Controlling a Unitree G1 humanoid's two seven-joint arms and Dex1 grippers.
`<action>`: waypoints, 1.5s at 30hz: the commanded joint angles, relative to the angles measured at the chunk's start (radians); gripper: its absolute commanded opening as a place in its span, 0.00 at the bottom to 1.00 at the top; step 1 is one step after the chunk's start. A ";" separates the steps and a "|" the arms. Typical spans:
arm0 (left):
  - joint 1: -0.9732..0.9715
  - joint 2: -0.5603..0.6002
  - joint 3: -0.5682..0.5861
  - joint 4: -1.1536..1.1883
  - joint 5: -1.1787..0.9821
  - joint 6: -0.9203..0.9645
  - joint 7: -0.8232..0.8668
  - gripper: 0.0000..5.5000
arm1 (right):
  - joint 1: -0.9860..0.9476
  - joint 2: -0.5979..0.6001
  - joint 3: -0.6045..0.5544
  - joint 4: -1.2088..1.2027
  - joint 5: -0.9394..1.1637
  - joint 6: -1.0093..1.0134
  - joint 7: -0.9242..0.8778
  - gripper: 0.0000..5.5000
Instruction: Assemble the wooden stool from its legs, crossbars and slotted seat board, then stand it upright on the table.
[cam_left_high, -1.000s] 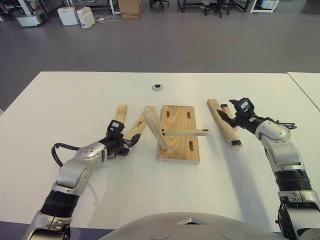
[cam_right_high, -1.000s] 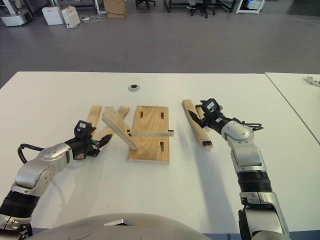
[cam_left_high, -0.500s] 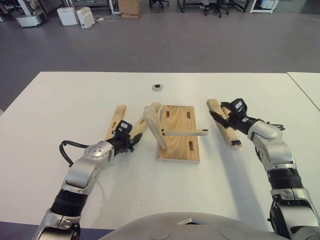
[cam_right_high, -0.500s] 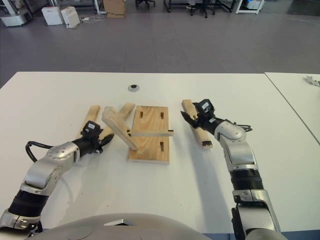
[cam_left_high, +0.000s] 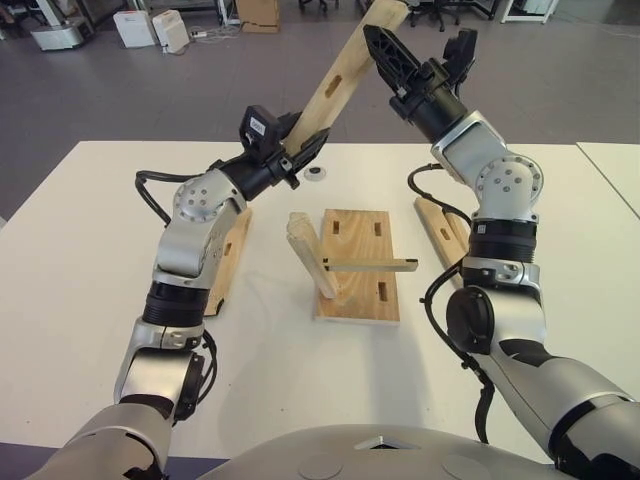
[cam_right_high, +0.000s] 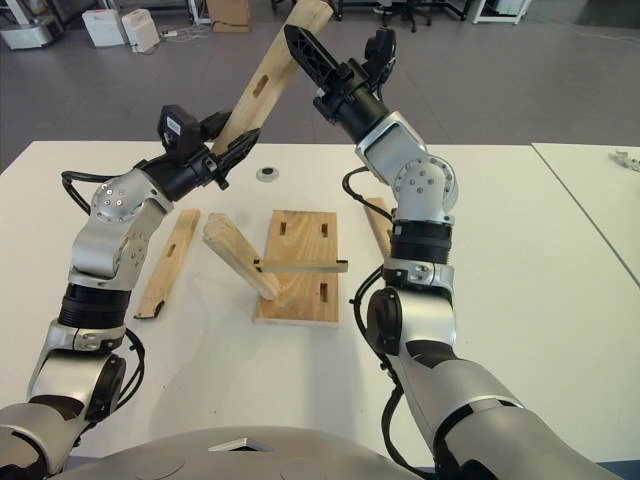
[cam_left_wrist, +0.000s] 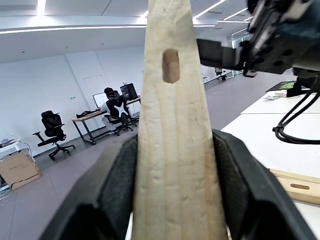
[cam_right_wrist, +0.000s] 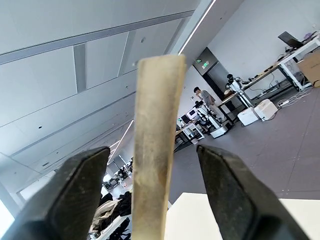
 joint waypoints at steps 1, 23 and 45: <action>0.003 0.003 -0.014 -0.021 0.033 -0.026 -0.018 0.38 | -0.038 0.015 -0.024 0.000 0.039 0.020 -0.061 0.59; 0.252 0.084 0.032 -0.142 0.084 0.005 -0.064 0.70 | 0.629 -0.128 -0.129 -0.558 0.091 0.100 -0.148 0.18; 0.437 0.022 0.111 -0.347 0.075 0.124 0.154 0.80 | 1.101 -0.276 -0.151 -0.842 0.288 -0.001 -0.460 0.18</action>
